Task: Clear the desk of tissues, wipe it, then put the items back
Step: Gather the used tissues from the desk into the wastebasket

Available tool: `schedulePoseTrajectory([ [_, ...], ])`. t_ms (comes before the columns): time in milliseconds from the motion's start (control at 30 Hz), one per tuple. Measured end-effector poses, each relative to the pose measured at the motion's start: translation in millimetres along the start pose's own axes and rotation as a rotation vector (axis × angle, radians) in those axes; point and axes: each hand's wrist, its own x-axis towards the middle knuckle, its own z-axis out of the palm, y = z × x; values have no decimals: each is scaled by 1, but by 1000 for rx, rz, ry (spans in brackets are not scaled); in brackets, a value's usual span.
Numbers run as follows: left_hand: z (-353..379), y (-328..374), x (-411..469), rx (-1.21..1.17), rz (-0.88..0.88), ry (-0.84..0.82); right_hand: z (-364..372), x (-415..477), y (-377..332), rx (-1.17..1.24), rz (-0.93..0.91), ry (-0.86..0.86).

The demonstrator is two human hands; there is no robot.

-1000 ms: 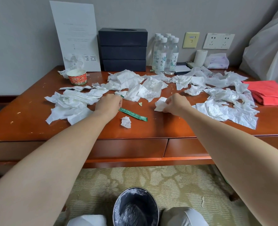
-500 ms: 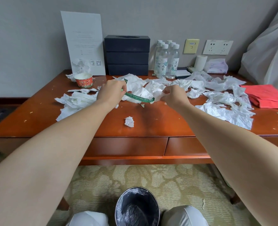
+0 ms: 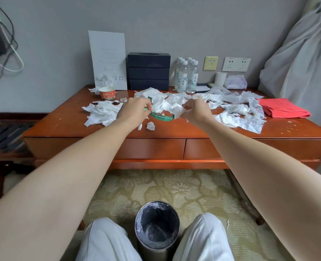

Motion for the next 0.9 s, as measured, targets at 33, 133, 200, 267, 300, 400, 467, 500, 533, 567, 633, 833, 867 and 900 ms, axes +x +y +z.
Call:
schedulePoseTrajectory([
  [33, 1, 2, -12, -8, -2, -4, 3, -11, 2, 0, 7, 3],
  [133, 10, 10, -50, -41, 9, -30, 16, -44, 12, 6, 36, -13],
  [200, 18, 15, -75, -66, 9, -43, 27, -66, 19, 1, 36, -28],
  [267, 28, 17, -97, -73, 6, -59, 38, -85, 27, 3, 46, -58],
  [300, 34, 17, -107, -77, -4, -69, 44, -94, 32, 3, 58, -78],
  [400, 56, 10, -134, -110, -58, -119, 65, -116, 46, 0, 92, -130],
  [467, 74, 4, -150, -125, -88, -158, 83, -126, 57, 17, 119, -166],
  [500, 83, 0, -156, -134, -103, -173, 93, -131, 63, 22, 133, -188],
  [533, 93, -3, -162, -141, -117, -185, 102, -135, 69, 24, 146, -209],
  [567, 104, -7, -167, -145, -131, -197, 112, -137, 74, 27, 162, -232],
  [633, 125, -14, -175, -156, -173, -230, 132, -141, 84, 34, 194, -277],
  [833, 198, -44, -187, -188, -325, -353, 205, -137, 121, 34, 304, -414],
  [867, 210, -49, -188, -194, -353, -378, 218, -134, 128, 36, 320, -438],
  [900, 222, -55, -189, -200, -379, -404, 230, -132, 135, 40, 337, -460],
])
